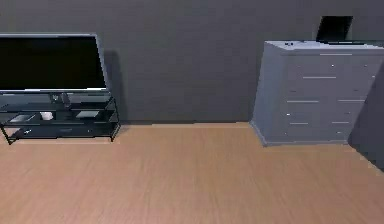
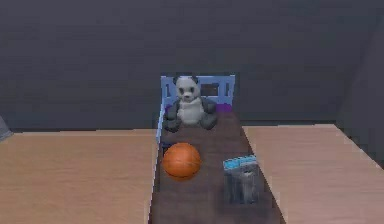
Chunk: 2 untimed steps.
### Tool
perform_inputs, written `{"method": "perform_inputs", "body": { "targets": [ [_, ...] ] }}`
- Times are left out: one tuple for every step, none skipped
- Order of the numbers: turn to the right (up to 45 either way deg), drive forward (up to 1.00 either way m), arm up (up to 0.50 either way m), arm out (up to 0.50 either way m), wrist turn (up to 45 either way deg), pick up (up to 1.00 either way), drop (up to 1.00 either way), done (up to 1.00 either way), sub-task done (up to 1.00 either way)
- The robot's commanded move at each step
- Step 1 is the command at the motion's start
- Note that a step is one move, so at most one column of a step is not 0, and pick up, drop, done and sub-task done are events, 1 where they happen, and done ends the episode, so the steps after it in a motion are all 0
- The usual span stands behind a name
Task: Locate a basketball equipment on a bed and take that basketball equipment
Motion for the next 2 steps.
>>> {"method": "perform_inputs", "body": {
  "targets": [
    [-45.0, 0.0, 0.0, 0.0, 0.0, 0.0, 0.0, 0.0, 0.0],
    [-45.0, 0.0, 0.0, 0.0, 0.0, 0.0, 0.0, 0.0, 0.0]
  ]
}}
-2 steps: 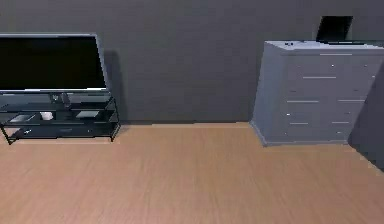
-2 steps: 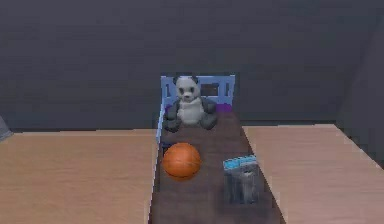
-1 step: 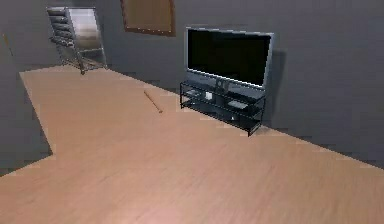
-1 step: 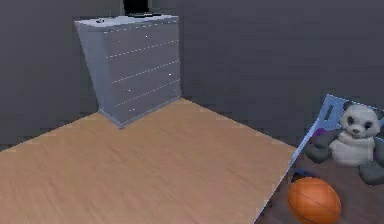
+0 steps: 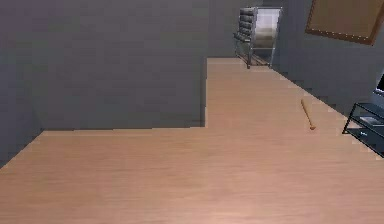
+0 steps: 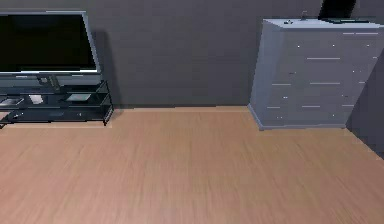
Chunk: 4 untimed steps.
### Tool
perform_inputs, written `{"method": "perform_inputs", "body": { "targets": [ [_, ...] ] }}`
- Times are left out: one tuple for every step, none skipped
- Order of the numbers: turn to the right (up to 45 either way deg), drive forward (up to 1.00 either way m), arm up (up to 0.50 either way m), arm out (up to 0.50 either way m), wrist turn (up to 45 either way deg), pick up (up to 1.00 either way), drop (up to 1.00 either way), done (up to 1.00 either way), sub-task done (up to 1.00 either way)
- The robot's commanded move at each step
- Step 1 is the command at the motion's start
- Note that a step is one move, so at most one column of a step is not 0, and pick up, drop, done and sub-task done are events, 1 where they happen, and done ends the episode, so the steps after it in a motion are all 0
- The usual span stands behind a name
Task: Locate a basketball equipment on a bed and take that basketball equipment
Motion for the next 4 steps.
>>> {"method": "perform_inputs", "body": {
  "targets": [
    [0.0, 0.25, 0.0, 0.0, 0.0, 0.0, 0.0, 0.0, 0.0],
    [45.0, 0.0, 0.0, 0.0, 0.0, 0.0, 0.0, 0.0, 0.0],
    [39.0, 0.0, 0.0, 0.0, 0.0, 0.0, 0.0, 0.0, 0.0],
    [0.0, 0.45, 0.0, 0.0, 0.0, 0.0, 0.0, 0.0, 0.0]
  ]
}}
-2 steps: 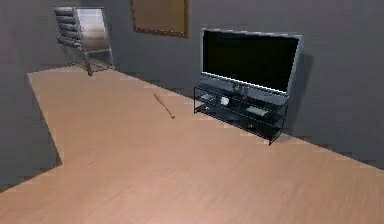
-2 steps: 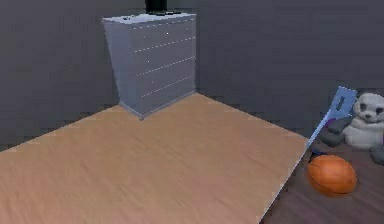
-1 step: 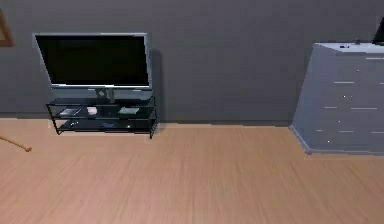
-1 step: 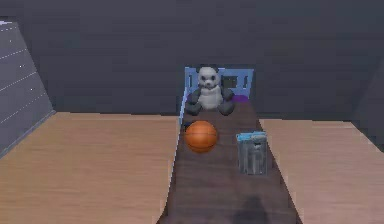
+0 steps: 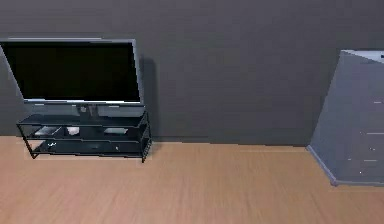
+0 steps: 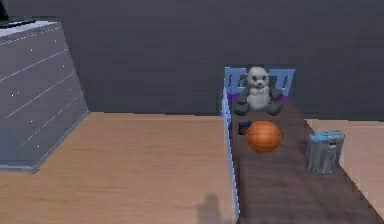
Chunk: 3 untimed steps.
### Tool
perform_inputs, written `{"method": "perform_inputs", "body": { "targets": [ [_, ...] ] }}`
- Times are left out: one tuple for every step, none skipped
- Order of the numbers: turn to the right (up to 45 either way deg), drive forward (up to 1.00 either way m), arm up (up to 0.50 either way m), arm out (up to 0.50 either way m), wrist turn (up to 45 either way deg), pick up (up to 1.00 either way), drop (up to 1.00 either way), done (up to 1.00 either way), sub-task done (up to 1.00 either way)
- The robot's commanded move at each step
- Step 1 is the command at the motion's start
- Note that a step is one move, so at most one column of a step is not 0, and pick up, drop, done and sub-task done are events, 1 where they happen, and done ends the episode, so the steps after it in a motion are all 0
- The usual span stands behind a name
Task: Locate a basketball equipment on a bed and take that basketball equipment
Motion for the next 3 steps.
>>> {"method": "perform_inputs", "body": {
  "targets": [
    [45.0, 0.0, 0.0, 0.0, 0.0, 0.0, 0.0, 0.0, 0.0],
    [0.0, 0.45, 0.0, 0.0, 0.0, 0.0, 0.0, 0.0, 0.0],
    [45.0, 0.0, 0.0, 0.0, 0.0, 0.0, 0.0, 0.0, 0.0]
  ]
}}
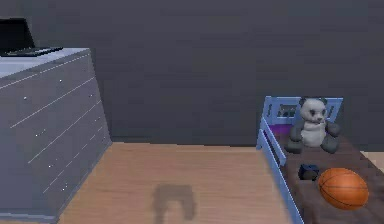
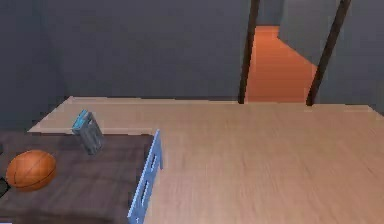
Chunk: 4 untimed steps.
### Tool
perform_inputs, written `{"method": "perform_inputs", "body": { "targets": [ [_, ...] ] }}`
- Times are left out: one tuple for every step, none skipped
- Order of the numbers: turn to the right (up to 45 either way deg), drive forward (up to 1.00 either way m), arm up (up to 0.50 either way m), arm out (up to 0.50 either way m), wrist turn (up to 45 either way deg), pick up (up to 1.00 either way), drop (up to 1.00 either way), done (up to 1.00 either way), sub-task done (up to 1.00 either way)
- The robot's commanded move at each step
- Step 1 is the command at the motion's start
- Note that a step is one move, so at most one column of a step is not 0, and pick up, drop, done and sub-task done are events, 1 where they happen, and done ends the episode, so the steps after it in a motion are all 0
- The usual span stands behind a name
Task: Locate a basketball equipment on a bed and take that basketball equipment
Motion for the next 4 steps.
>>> {"method": "perform_inputs", "body": {
  "targets": [
    [0.0, 0.5, 0.0, 0.0, 0.0, 0.0, 0.0, 0.0, 0.0],
    [-21.0, 0.0, 0.0, 0.0, 0.0, 0.0, 0.0, 0.0, 0.0],
    [45.0, 0.0, 0.0, 0.0, 0.0, 0.0, 0.0, 0.0, 0.0],
    [30.0, 0.0, 0.0, 0.0, 0.0, 0.0, 0.0, 0.0, 0.0]
  ]
}}
